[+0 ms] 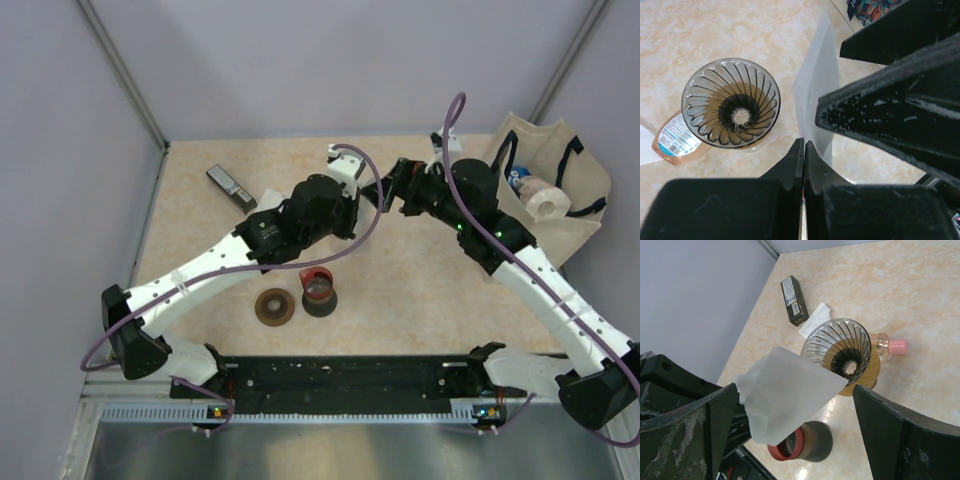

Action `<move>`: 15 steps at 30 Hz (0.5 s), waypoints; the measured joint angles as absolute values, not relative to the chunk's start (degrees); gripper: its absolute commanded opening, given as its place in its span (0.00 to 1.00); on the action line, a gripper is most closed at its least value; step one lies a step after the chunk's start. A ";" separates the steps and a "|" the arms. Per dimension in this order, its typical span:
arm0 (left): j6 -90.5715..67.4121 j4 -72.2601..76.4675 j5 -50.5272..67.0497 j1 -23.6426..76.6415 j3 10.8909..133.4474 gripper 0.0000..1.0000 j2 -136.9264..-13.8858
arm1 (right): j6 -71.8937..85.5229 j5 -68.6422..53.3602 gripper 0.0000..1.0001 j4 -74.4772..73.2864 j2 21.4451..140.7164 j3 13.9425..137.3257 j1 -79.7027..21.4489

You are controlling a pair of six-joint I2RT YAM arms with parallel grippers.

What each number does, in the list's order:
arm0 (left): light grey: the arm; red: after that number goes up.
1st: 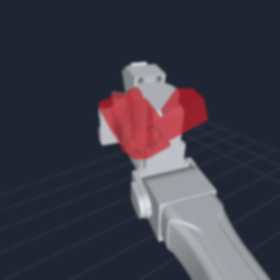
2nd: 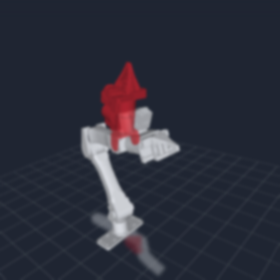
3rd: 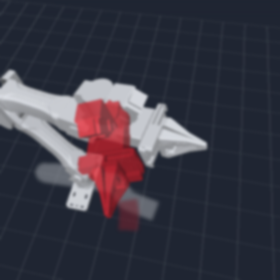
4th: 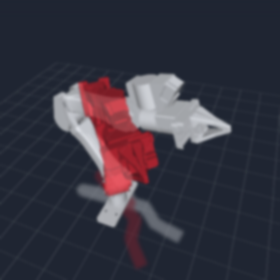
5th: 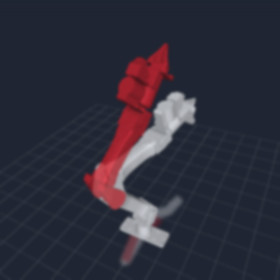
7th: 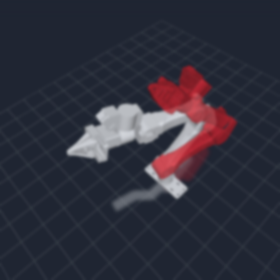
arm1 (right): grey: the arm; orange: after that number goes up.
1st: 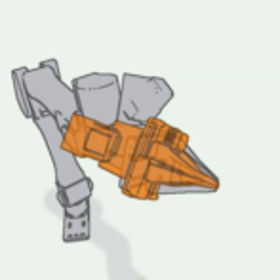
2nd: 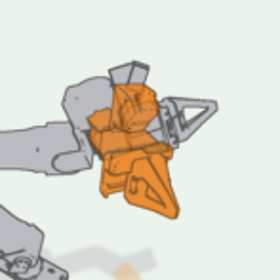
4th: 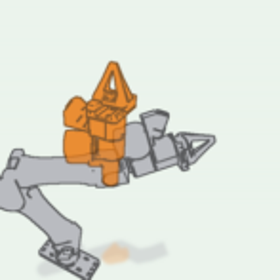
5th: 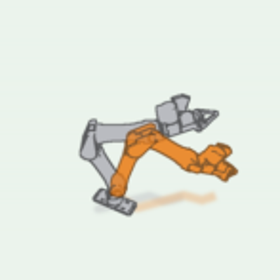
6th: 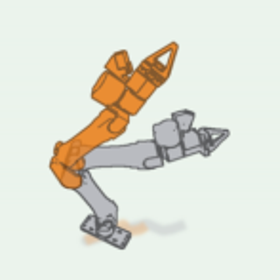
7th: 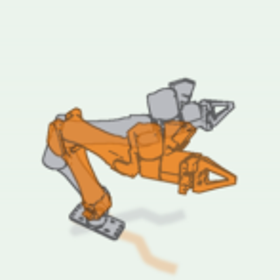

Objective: Place the coffee filter in the dripper

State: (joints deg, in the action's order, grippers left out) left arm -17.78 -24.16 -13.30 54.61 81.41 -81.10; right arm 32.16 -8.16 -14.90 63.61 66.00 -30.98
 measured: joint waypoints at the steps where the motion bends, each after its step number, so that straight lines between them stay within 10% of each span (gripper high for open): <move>1: -17.78 -24.16 -13.41 54.61 81.69 0.00 -81.32 | 32.18 -8.60 0.99 -14.92 63.61 66.17 -30.98; 15: -18.11 -24.93 -14.76 54.70 82.50 0.00 -82.28 | 31.46 -6.76 0.99 -18.06 64.99 66.54 -31.03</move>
